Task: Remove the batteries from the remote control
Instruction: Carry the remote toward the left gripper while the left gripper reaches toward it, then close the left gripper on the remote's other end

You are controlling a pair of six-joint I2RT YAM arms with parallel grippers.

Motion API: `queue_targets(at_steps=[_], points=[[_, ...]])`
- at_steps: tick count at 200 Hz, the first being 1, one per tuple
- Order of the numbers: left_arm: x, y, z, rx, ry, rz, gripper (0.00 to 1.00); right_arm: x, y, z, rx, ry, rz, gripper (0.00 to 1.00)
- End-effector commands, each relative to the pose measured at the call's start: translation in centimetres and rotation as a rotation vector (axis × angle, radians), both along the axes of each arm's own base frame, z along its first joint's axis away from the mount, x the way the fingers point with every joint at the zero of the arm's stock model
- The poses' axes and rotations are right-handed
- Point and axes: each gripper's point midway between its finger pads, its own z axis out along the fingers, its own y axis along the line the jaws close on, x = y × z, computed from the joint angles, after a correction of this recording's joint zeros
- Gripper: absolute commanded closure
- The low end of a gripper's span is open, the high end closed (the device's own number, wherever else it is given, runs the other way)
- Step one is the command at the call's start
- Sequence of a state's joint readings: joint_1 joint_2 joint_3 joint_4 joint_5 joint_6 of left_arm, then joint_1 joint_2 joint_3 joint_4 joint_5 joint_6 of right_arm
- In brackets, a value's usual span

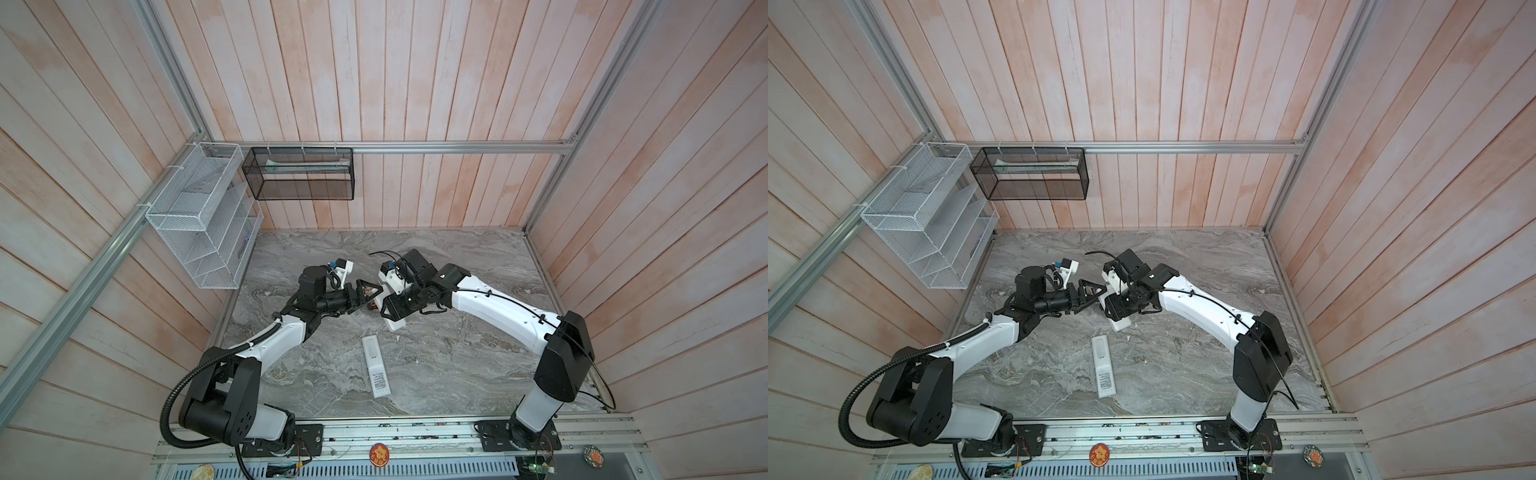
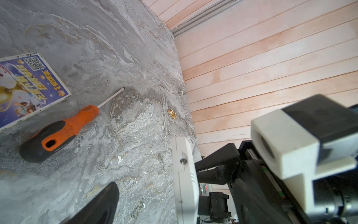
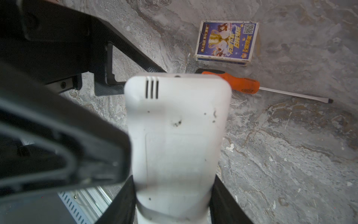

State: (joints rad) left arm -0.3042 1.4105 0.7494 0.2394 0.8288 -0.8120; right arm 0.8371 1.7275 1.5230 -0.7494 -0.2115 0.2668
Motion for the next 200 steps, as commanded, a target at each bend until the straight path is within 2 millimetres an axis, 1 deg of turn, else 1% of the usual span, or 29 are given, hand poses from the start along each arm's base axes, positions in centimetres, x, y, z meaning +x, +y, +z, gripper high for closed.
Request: queue_targets(at_steps=[1, 30, 51, 69, 111, 175, 200], points=[[-0.6, 0.2, 1.0, 0.017, -0.040, 0.001, 0.10, 0.5, 0.6, 0.3, -0.010, 0.005, -0.010, 0.51], [-0.9, 0.3, 1.7, 0.000, -0.040, 0.008, 0.17, 0.6, 1.6, 1.0, -0.009, -0.010, 0.019, 0.51], [-1.1, 0.3, 1.9, -0.010, -0.035, 0.009, 0.20, 0.3, 1.9, 1.2, -0.008, -0.021, 0.029, 0.51], [-1.2, 0.5, 2.0, -0.011, -0.033, 0.018, 0.23, 0.2, 1.9, 1.3, -0.008, -0.025, 0.032, 0.51], [-1.2, 0.5, 1.8, -0.024, -0.007, 0.026, 0.36, -0.1, 1.6, 1.5, -0.008, -0.037, 0.033, 0.51], [-1.1, 0.3, 1.5, -0.030, 0.016, 0.023, 0.44, -0.3, 1.7, 1.4, -0.017, -0.043, 0.039, 0.52], [-1.2, 0.3, 1.4, -0.031, 0.026, 0.021, 0.48, -0.4, 1.8, 1.5, -0.016, -0.047, 0.040, 0.52]])
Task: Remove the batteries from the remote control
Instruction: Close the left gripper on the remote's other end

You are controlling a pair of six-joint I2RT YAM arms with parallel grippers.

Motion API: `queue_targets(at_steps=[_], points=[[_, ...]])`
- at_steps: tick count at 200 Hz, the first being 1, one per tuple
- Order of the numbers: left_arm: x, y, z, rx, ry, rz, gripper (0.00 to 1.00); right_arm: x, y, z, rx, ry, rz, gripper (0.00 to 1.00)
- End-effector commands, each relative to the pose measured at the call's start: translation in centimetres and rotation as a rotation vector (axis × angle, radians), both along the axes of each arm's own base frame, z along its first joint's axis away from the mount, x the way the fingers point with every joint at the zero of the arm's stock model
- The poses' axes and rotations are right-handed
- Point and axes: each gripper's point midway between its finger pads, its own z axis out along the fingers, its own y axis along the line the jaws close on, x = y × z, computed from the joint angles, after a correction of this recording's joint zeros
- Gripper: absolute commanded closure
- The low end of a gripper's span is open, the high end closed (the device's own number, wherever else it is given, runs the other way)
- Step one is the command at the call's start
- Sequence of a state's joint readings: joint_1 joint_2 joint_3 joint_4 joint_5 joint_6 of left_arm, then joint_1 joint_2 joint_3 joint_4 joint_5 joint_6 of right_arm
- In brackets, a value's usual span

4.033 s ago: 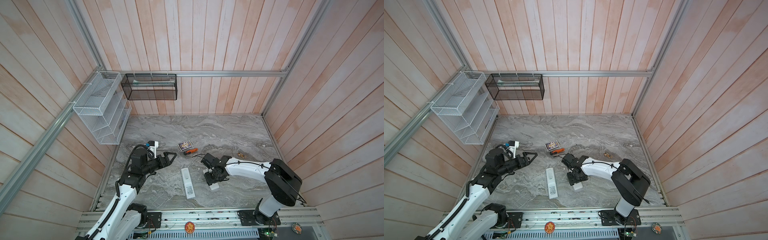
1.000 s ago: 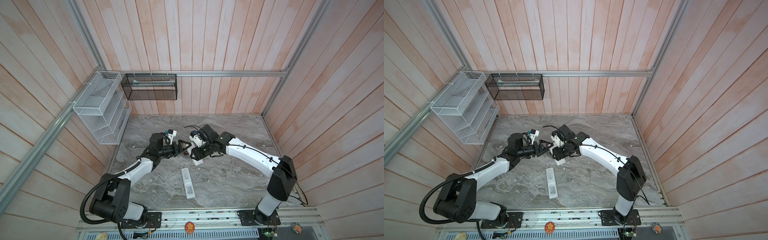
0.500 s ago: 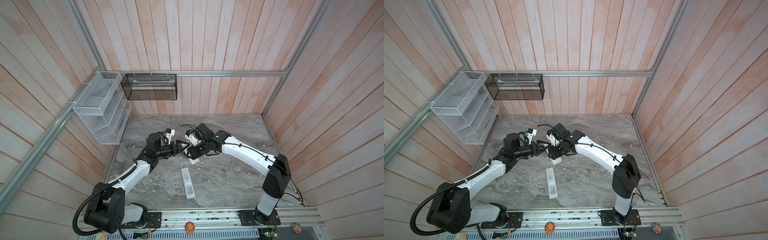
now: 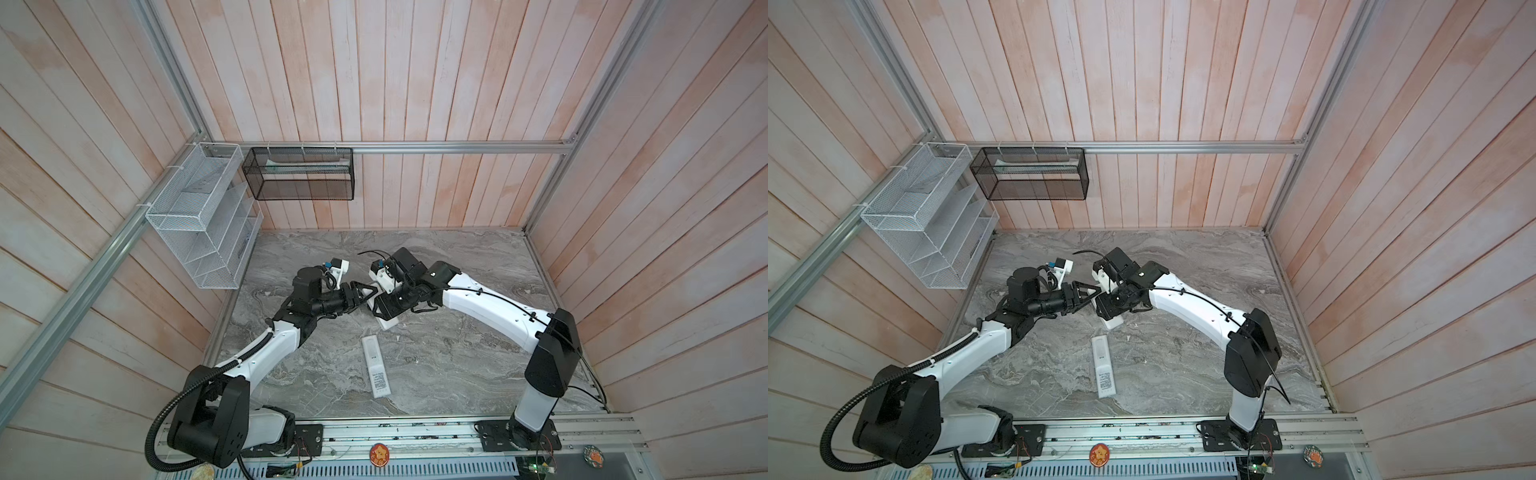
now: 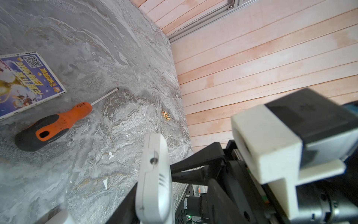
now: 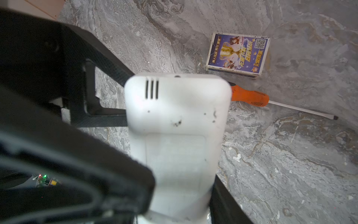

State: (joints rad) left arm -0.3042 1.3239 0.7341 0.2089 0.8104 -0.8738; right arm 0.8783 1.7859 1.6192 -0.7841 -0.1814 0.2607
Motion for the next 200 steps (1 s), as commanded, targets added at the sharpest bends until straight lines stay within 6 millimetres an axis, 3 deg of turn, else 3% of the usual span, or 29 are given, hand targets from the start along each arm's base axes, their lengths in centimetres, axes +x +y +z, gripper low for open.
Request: queue_targets(at_steps=[1, 160, 200], points=[[-0.29, -0.20, -0.45, -0.003, 0.012, -0.013, 0.48, -0.33, -0.11, 0.88, 0.000, -0.022, 0.010, 0.52], [-0.54, -0.20, -0.82, -0.009, 0.033, -0.012, 0.77, -0.68, -0.15, 0.95, -0.005, -0.036, 0.003, 0.52], [-0.58, -0.19, -0.96, -0.020, 0.041, -0.007, 0.81, -0.58, -0.17, 0.74, -0.010, -0.039, -0.003, 0.44]])
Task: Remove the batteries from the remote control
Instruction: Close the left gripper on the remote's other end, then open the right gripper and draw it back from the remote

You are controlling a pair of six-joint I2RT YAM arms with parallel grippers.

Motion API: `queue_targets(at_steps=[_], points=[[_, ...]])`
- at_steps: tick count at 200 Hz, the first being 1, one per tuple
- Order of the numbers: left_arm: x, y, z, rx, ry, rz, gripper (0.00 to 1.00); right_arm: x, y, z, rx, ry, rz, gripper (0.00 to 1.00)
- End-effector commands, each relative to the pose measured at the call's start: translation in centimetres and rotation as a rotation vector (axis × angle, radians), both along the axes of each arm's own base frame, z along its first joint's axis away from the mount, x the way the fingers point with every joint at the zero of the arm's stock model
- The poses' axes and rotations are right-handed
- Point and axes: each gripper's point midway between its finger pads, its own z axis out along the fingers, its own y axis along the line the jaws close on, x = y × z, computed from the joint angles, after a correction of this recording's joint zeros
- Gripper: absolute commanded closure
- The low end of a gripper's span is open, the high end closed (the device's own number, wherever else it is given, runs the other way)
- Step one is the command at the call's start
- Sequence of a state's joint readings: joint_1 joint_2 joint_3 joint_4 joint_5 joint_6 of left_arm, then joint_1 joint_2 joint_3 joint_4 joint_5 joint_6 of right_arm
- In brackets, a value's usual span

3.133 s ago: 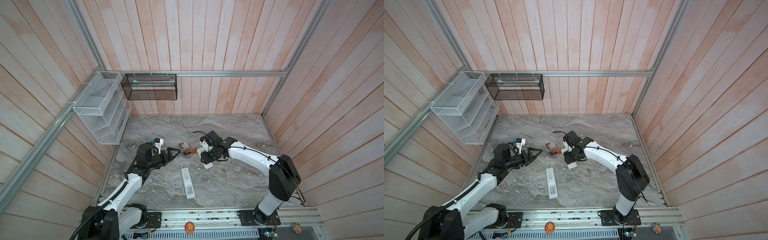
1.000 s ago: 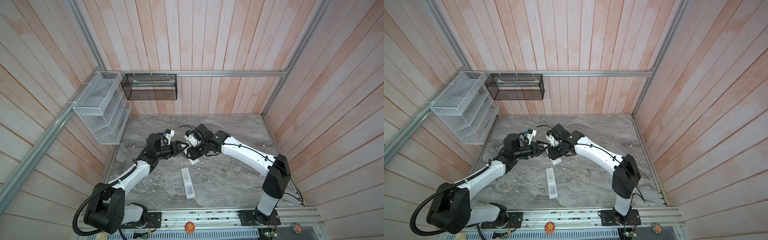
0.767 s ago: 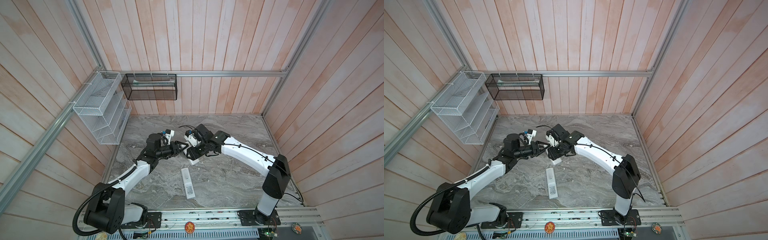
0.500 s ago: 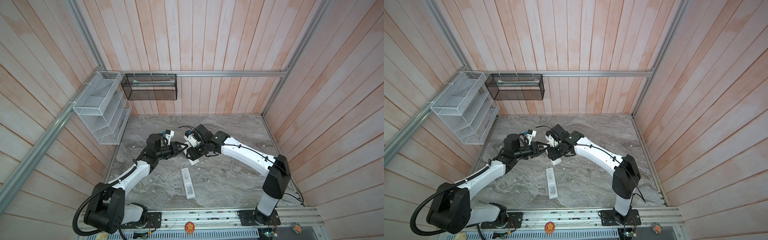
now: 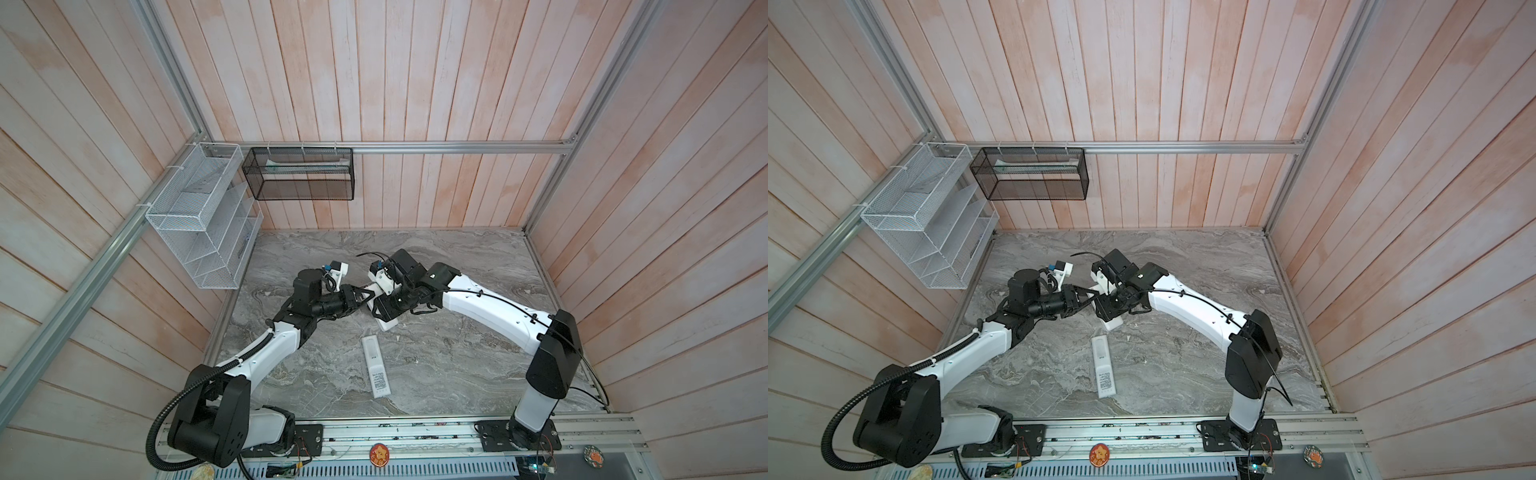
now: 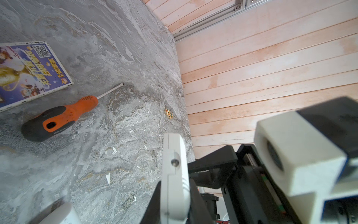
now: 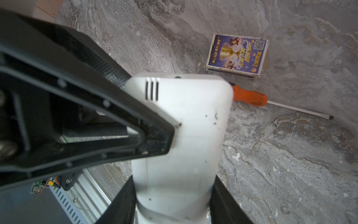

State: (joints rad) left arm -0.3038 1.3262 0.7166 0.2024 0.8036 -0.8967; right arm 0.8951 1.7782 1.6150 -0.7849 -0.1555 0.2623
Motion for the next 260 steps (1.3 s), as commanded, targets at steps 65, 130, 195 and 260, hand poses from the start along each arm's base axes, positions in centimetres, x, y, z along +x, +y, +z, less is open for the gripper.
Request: queue_targets(at_steps=[65, 130, 195, 260], points=[[-0.4, -0.3, -0.3, -0.031, -0.006, -0.014, 0.92, 0.2, -0.1, 3.4, 0.100, -0.069, -0.031, 0.19], [-1.1, -0.4, 2.4, -0.128, -0.153, -0.032, 0.93, 3.4, -9.8, 13.0, 0.747, -0.091, -0.307, 0.04], [-1.2, 1.9, 6.5, -0.207, -0.335, 0.147, 0.95, 2.1, -12.7, 9.1, 0.884, 0.099, -0.300, 0.02], [-1.1, 7.1, 7.2, -0.255, -0.350, 0.529, 0.97, 0.1, -8.9, 6.3, 0.875, 0.242, -0.289, 0.07]])
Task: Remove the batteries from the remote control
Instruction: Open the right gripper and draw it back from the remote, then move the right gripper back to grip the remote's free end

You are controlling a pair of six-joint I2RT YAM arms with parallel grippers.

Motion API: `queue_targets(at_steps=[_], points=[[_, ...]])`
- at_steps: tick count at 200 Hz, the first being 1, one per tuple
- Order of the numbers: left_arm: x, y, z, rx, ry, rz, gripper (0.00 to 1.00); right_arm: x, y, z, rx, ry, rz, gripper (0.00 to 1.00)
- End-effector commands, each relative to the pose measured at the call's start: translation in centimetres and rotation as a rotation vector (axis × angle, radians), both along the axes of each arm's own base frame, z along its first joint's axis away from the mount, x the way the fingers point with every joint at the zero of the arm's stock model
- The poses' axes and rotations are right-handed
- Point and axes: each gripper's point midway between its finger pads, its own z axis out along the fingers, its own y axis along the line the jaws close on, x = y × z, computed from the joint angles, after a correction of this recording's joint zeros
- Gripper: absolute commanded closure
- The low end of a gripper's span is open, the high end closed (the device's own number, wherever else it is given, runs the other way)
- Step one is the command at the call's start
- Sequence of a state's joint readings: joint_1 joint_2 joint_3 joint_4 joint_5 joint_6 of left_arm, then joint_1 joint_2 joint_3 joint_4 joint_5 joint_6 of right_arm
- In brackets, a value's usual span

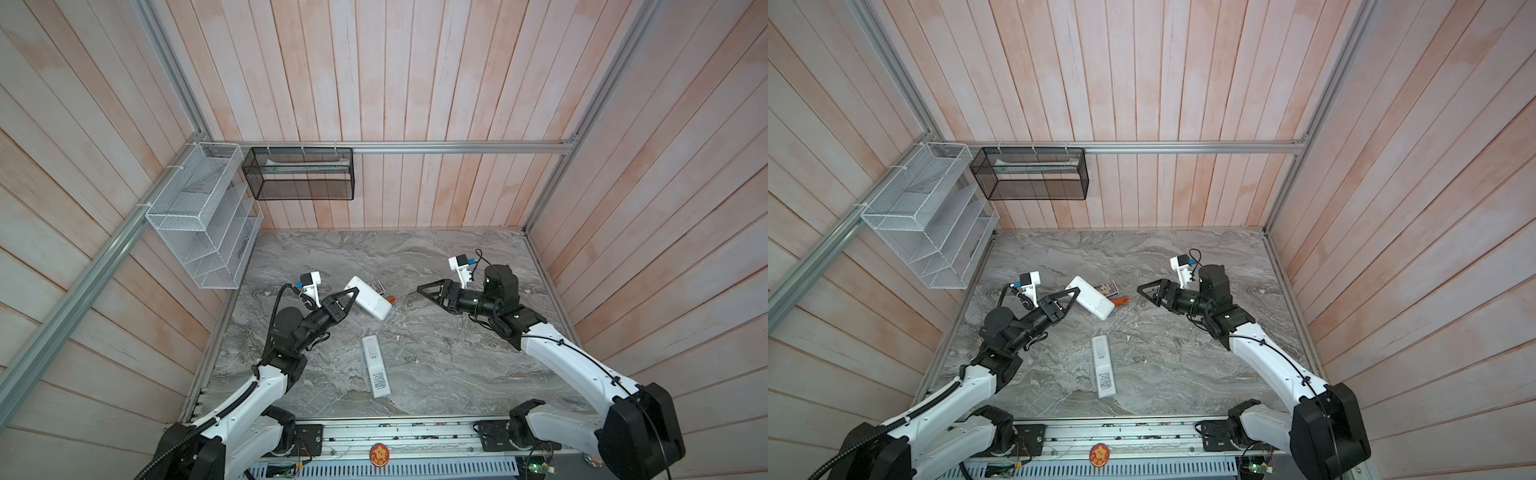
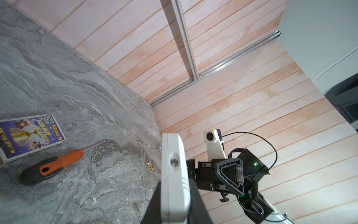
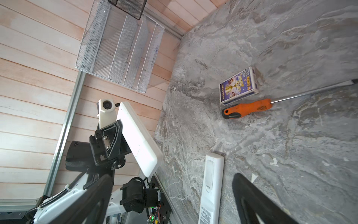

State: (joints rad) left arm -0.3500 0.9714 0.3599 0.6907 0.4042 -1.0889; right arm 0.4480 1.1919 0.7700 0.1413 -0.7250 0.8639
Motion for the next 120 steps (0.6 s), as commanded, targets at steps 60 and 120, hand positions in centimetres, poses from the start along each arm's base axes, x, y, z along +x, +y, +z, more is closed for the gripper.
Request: queue_targets(at_steps=[60, 120], points=[[1.0, 3.0, 0.5, -0.150, 0.039, 0.189, 0.97, -3.5, 8.6, -0.2, 0.065, 0.056, 0.199, 0.16], [0.6, 3.0, 0.9, -0.185, 0.043, 0.181, 0.97, -2.4, 11.0, 1.3, 0.112, 0.045, 0.218, 0.23]])
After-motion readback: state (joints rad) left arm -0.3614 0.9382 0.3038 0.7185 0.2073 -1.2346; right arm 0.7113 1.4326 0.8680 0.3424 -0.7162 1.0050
